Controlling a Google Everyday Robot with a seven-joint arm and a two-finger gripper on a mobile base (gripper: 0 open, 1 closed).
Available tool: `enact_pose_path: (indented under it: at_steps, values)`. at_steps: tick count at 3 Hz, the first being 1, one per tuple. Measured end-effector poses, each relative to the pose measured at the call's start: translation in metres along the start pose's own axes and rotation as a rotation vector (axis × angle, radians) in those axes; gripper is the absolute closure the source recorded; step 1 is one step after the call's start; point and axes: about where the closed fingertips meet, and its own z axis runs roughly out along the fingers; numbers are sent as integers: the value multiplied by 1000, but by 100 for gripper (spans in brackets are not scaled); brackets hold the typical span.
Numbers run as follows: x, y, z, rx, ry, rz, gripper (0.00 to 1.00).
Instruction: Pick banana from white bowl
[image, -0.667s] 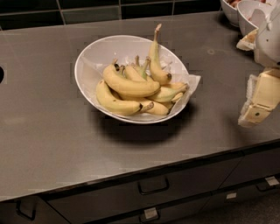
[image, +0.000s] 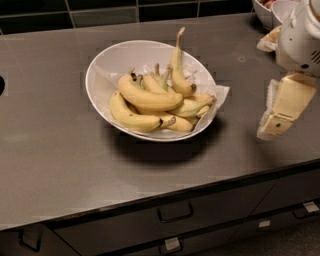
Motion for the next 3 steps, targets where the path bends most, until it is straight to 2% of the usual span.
enact_pose_path:
  at_steps: [1, 2, 3]
  values:
    - [-53, 1, -6, 1, -86, -53, 0]
    - [-110, 1, -17, 10, -185, -77, 0]
    - [-110, 1, -17, 9, -186, -77, 0]
